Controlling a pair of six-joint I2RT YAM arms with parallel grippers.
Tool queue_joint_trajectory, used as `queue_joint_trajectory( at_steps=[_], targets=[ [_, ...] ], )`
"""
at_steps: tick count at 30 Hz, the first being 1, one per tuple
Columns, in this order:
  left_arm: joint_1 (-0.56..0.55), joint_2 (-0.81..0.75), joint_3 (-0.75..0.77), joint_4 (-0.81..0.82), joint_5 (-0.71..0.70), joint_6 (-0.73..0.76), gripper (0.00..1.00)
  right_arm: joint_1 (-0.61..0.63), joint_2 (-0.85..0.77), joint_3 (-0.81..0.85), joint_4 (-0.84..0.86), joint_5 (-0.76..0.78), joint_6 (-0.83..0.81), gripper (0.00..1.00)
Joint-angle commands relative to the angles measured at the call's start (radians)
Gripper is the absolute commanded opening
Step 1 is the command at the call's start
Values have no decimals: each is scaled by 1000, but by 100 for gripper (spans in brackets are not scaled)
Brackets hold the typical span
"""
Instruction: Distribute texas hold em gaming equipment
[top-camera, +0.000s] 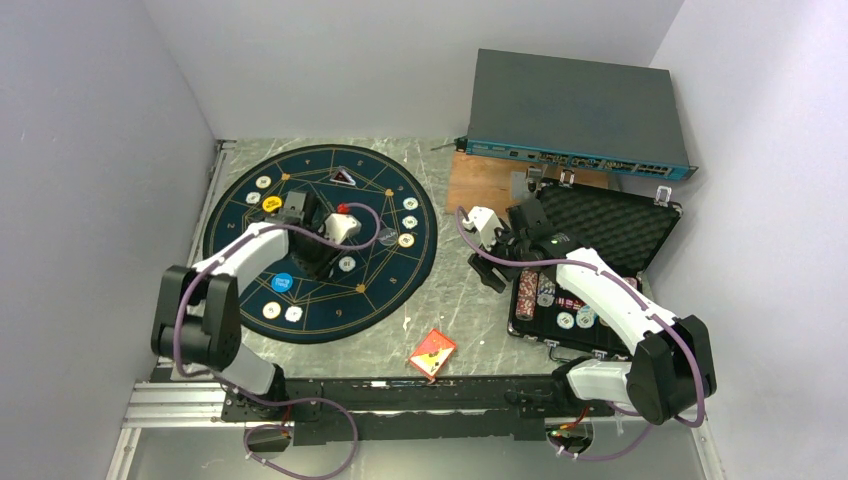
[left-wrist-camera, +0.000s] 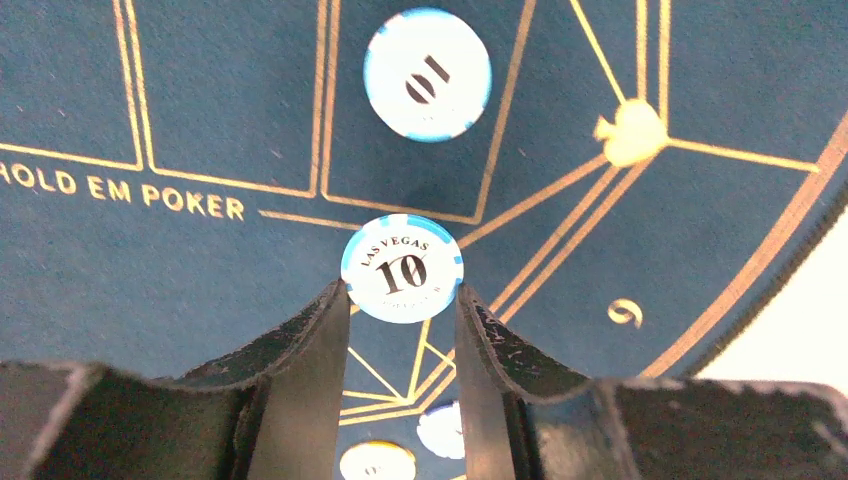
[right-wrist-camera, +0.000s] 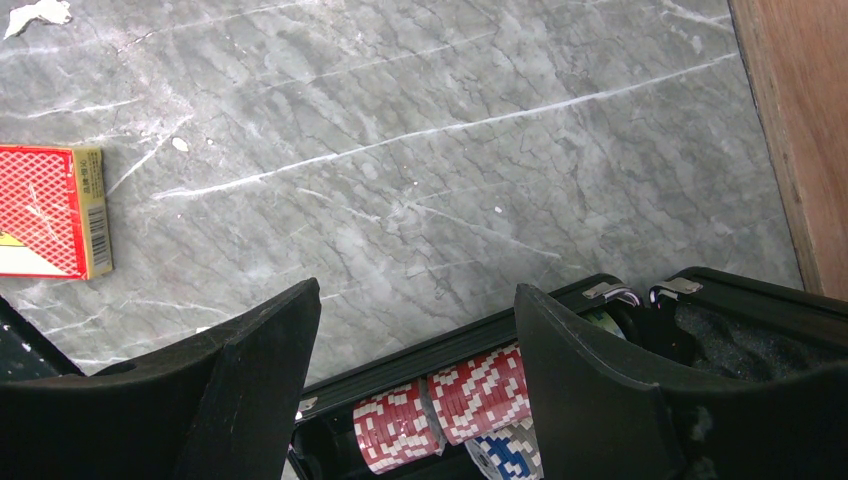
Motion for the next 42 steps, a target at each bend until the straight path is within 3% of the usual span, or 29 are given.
queue_joint_trajectory(
  at_steps=[1,9,15,16,20,22,28,42],
  targets=[
    [1,-143,-85,-79,70,72,35,-2,-1,11,0,-20,-3,74],
    [4,-289,-280,-104,40,116,35,-2,0,15,-5,-27,-4,74],
    [4,-294,-330,-82,-1,116,37,-2,-4,18,-8,-32,-1,74],
    [4,-294,-332,-84,-7,121,43,-2,-6,18,-6,-31,0,74],
    [4,-331,-282,-113,-9,148,79,-3,-2,20,-9,-34,1,74],
    [4,-340,-230,-129,22,142,85,-2,0,20,-9,-33,0,74],
    [-7,-252,-95,-41,88,70,85,-2,4,18,-6,-28,-1,74],
    [-100,114,121,127,5,-70,80,-3,9,18,-5,-23,1,74]
  ],
)
